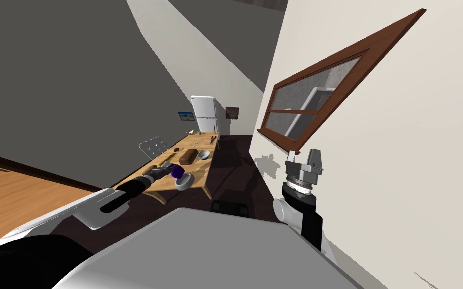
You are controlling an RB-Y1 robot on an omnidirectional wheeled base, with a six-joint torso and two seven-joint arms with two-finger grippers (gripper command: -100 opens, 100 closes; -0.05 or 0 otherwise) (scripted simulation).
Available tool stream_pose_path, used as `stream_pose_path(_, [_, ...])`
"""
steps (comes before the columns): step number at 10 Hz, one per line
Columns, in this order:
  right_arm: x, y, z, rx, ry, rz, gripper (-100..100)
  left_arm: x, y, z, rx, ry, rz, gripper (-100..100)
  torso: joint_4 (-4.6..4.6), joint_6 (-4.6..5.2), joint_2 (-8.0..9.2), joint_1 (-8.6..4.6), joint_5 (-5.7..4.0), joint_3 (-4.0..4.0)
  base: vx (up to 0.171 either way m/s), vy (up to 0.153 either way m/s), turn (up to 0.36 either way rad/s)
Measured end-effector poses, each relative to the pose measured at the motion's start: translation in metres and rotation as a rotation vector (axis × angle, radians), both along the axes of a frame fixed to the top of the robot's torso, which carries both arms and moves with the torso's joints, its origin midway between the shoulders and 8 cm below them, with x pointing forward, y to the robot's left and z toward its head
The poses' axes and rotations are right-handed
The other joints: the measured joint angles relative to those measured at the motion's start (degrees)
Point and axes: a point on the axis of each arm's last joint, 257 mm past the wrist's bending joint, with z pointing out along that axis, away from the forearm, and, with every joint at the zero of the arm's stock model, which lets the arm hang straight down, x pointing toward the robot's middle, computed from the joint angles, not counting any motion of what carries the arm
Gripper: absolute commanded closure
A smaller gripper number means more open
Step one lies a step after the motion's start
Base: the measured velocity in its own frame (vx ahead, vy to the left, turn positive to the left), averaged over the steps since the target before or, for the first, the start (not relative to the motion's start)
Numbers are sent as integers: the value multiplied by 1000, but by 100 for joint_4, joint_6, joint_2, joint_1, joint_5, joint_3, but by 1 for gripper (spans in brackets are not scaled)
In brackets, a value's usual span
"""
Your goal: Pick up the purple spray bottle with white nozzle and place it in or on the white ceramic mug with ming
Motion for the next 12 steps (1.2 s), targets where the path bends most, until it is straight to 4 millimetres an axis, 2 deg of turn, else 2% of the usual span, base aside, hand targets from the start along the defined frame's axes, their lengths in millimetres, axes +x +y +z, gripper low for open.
stream_pose_path(6, [0,0,0,0,0,0,0,10,8,34,5,2,1,-100,0,4,-4,-2,-1,-2,-15,-19,-6])
stream_pose_path(7, [0,0,0,0,0,0,0,11,8,35,5,1,2,0,0,3,-6,2,1,-3,0,0,0])
stream_pose_path(12, [0,0,0,0,0,0,0,10,8,35,5,2,2,0,-1,3,-10,7,2,-5,0,0,0])
